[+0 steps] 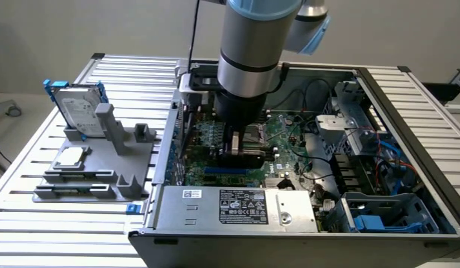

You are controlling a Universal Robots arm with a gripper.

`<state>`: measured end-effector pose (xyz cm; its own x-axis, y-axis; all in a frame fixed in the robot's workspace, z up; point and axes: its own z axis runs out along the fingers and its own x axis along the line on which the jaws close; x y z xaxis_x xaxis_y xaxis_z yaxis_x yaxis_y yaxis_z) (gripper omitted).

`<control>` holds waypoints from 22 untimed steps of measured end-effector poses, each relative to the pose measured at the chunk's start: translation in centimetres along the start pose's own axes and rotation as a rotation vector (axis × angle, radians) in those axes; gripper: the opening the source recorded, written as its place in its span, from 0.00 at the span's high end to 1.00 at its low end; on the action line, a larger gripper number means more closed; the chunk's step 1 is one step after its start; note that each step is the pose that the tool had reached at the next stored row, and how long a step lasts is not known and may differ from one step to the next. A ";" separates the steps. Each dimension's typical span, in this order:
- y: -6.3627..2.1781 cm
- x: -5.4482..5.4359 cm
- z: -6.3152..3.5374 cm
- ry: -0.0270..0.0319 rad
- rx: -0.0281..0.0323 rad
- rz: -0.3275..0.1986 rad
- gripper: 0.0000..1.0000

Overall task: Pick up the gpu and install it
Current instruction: 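Insert the gpu into the slot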

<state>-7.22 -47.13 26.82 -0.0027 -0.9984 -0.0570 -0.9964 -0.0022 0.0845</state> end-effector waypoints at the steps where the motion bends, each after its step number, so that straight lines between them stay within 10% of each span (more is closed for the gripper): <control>1: 0.01 0.0 0.02 0.0000 0.0000 0.000 0.74; 22: 0.05 0.1 0.88 0.0046 -0.0029 0.001 0.74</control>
<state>-7.35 -47.13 25.94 -0.0028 -0.9986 -0.0524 -0.9962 -0.0018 0.0873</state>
